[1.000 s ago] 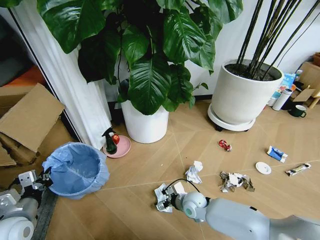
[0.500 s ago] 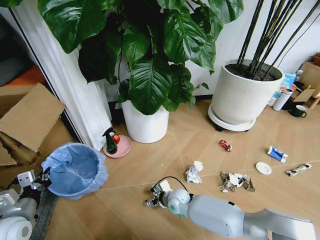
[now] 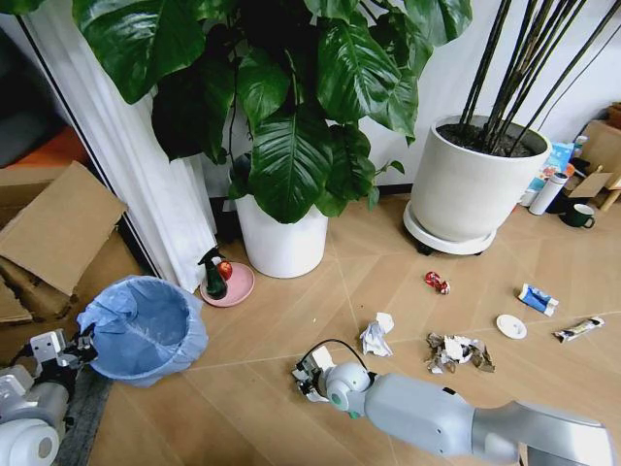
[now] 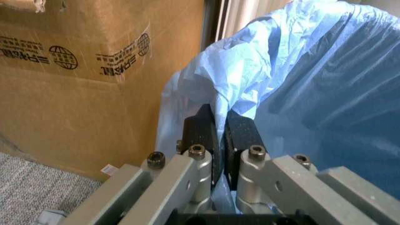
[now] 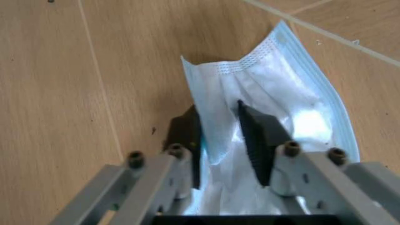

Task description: Pick up the trash bin and place the garbage on the floor into it.

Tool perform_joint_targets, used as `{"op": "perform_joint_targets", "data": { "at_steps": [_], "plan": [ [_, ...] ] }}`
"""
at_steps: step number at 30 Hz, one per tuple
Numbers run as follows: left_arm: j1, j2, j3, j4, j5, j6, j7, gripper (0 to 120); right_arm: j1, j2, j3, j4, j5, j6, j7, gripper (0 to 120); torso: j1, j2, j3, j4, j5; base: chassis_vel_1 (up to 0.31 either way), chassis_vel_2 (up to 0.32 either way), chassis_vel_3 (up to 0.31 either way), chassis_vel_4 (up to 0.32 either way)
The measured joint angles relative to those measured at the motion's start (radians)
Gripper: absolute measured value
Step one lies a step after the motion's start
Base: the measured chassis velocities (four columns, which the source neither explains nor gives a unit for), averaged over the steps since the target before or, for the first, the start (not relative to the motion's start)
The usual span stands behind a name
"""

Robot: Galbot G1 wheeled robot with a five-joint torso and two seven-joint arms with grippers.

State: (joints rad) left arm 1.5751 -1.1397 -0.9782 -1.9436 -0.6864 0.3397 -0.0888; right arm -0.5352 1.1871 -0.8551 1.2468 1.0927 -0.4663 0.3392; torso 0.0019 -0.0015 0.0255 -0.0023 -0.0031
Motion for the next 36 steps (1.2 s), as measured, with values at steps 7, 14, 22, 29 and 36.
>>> {"op": "perform_joint_targets", "data": {
  "at_steps": [7,14,22,29,36],
  "plan": [
    [0.002,0.002,0.000,0.002,-0.006,-0.002,0.003,0,-0.004,-0.015,0.007,0.023,0.003,-0.004,0.012,0,0.000,0.000,0.000,0.0000,0.0000,0.000,0.000,0.000,0.000],
    [0.015,0.007,0.005,-0.008,-0.011,-0.004,0.006,0,-0.018,-0.050,0.054,0.094,-0.008,-0.005,0.028,0,0.000,0.000,0.000,0.0001,0.0001,0.000,0.000,0.000,0.000],
    [0.044,0.046,0.032,-0.028,-0.036,-0.016,0.019,0,-0.059,-0.172,0.208,0.318,-0.010,0.032,0.044,0,0.000,0.000,0.000,0.0000,0.0001,0.000,0.000,0.000,0.000],
    [0.048,0.098,0.057,-0.045,-0.099,-0.016,0.020,0,-0.097,-0.298,0.422,0.539,-0.148,0.194,-0.135,0,0.000,0.000,0.000,-0.0001,0.0002,0.000,0.000,0.000,0.000],
    [0.065,0.151,0.093,-0.077,-0.146,-0.012,0.020,0,-0.121,-0.318,0.529,0.531,-0.324,0.537,-0.458,0,0.000,0.000,0.000,0.0000,0.0003,0.000,0.000,0.000,0.000]
  ]
}}
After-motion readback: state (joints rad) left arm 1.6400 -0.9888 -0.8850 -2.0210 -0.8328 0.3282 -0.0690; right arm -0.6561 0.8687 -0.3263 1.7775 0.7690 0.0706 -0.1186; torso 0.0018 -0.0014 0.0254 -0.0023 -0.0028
